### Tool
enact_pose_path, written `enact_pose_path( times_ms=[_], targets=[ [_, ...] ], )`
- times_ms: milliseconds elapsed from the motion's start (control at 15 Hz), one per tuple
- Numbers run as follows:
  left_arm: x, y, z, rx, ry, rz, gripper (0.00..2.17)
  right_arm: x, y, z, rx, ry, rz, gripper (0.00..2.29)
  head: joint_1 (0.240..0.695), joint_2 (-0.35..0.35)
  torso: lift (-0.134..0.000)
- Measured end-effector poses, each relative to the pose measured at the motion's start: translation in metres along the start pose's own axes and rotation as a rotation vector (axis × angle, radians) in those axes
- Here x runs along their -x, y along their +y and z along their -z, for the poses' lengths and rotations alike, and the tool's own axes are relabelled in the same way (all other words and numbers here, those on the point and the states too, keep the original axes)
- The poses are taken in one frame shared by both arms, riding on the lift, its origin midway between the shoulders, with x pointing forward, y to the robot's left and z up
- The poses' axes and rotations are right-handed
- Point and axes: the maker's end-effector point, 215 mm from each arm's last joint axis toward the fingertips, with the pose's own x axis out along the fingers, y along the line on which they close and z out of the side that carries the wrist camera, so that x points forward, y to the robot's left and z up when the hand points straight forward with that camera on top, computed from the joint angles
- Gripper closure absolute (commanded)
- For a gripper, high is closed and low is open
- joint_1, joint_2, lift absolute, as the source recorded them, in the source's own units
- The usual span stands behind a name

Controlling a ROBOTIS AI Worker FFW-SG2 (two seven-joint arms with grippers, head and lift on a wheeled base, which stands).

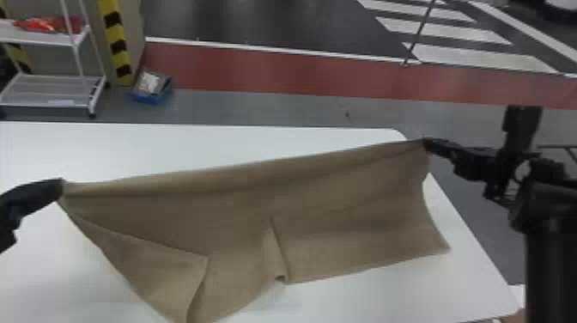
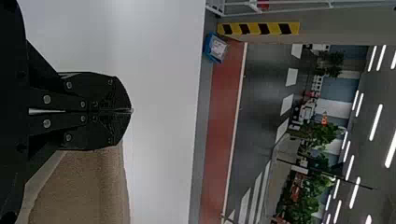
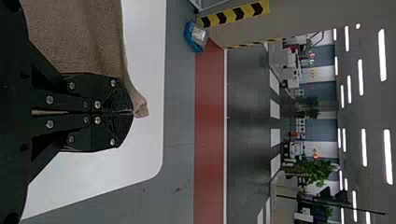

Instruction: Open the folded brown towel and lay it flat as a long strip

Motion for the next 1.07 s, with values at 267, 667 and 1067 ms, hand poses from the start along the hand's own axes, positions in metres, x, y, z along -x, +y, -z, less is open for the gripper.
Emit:
enact_pose_path(
  times_ms=[267, 667, 1067],
  targets=[
    [0.007, 0.009, -0.048, 0.074, -0.094, 0.045, 1.47, 0.004, -0.011, -0.030, -0.029, -0.079, 0.001, 1.39, 0.642, -0.181, -0.123],
    [-0.053, 0.014, -0.102, 0.152, -0.189, 0.122, 1.47, -0.038, 0.012, -0.075, -0.024, -0.168, -0.044, 1.39, 0.567, -0.140, -0.123],
    [-0.118, 0.011, -0.236, 0.194, -0.388, 0.242, 1.47, -0.052, 0.005, -0.175, 0.005, -0.391, -0.076, 1.39, 0.394, -0.121, -0.123]
  ],
)
